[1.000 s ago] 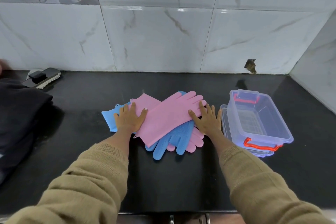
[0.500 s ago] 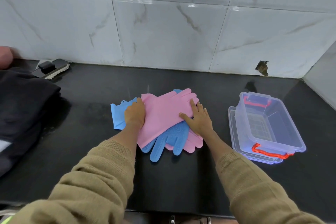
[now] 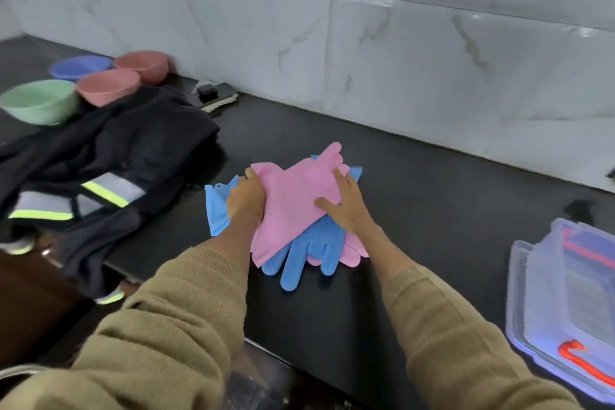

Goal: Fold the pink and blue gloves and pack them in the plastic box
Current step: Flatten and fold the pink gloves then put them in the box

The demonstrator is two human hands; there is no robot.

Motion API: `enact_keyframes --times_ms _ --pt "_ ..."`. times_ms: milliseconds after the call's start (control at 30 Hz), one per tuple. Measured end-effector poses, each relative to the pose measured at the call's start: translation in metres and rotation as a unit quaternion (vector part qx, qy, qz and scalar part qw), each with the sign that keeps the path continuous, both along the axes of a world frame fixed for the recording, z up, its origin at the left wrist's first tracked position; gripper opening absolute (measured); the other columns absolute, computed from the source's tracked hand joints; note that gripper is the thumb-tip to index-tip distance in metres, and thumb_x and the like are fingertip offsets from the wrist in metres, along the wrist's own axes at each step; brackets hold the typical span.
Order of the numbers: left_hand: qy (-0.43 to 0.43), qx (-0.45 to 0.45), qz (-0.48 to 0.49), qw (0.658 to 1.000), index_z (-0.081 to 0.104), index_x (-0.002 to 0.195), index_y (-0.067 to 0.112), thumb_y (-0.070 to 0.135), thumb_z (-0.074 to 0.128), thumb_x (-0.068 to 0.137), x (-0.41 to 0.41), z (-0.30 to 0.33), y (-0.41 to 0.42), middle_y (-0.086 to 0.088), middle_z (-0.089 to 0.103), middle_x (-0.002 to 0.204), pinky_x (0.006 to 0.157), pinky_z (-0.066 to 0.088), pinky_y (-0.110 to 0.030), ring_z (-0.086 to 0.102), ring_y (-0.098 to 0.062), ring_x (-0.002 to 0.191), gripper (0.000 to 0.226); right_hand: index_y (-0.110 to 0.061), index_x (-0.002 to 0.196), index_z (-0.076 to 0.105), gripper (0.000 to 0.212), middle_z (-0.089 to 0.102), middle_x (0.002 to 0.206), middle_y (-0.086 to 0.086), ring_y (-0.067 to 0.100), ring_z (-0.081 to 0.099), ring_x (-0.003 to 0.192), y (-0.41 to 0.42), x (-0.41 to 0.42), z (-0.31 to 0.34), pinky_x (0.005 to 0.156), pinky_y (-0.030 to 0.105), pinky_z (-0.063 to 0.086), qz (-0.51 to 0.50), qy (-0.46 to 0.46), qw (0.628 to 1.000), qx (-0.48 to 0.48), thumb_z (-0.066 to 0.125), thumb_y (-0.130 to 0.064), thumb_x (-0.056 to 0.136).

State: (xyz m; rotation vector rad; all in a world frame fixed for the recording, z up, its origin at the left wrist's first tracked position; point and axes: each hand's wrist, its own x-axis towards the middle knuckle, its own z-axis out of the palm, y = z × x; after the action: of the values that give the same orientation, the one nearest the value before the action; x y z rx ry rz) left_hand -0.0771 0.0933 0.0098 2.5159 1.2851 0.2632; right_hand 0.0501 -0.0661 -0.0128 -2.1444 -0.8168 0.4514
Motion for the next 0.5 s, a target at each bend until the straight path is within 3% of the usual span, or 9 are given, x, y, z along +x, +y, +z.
enact_keyframes --times_ms 267,500 --pt "-0.008 0.021 0.179 0.984 0.041 0.12 -0.003 0.005 0.024 0.1 -0.114 0.007 0.063 -0.024 0.055 0.123 0.084 0.044 -0.047 0.056 -0.041 0.111 0.027 -0.029 0.149 0.013 0.09 0.008 0.156 0.006 0.024 0.016 0.143 0.122 -0.068 -0.002 0.114 0.048 0.026 0.155 0.024 0.987 0.013 0.064 -0.046 0.077" --pt "-0.028 0.04 0.227 0.973 0.045 0.114 0.003 0.024 0.029 0.102 -0.154 0.005 0.074 -0.019 0.056 0.122 0.079 0.043 -0.046 0.057 -0.042 0.106 0.029 -0.027 0.149 0.016 0.087 0.008 0.156 0.007 0.025 0.015 0.144 0.156 -0.09 -0.005 0.115 0.048 0.026 0.198 -0.005 0.98 -0.01 0.063 -0.048 0.079"
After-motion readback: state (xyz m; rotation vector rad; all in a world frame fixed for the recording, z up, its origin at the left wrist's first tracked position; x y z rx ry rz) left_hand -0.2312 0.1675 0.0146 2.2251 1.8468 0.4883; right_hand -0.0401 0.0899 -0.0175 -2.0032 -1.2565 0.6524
